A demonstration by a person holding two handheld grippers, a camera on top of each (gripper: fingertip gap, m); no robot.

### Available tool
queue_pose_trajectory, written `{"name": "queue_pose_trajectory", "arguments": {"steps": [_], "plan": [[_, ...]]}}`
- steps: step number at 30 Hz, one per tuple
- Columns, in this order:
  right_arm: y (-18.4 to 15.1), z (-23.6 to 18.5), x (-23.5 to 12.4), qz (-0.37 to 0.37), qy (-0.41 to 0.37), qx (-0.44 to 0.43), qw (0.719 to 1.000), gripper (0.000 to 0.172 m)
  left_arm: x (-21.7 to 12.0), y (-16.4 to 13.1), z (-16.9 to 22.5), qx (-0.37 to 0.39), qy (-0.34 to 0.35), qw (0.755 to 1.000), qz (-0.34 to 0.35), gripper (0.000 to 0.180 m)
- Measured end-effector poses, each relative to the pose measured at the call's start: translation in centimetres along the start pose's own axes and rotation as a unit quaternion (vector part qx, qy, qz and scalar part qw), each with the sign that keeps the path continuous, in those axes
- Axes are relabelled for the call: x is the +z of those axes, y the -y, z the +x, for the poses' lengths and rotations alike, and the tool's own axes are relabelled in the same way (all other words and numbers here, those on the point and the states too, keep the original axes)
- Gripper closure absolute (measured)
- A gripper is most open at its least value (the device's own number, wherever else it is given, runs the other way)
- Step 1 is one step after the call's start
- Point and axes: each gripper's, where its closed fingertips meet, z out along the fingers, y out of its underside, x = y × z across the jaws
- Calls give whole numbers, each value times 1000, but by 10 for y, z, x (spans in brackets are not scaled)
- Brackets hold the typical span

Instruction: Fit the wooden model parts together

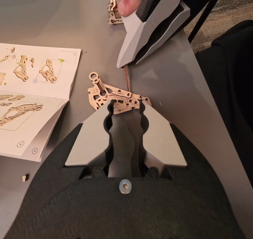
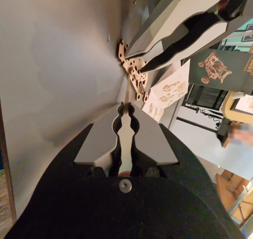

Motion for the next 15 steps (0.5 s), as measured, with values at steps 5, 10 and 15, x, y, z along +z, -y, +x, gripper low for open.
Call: {"name": "queue_pose_trajectory", "arguments": {"steps": [5, 10, 15], "plan": [[0, -2, 0, -11, 16, 35, 999, 169, 0, 0, 0, 1, 2, 1000, 3, 144], [4, -4, -1, -5, 46, 100, 994, 169, 0, 0, 1, 4, -1, 1000, 3, 147], [4, -4, -1, -9, 37, 108, 993, 169, 0, 0, 1, 3, 2, 1000, 5, 147]]}}
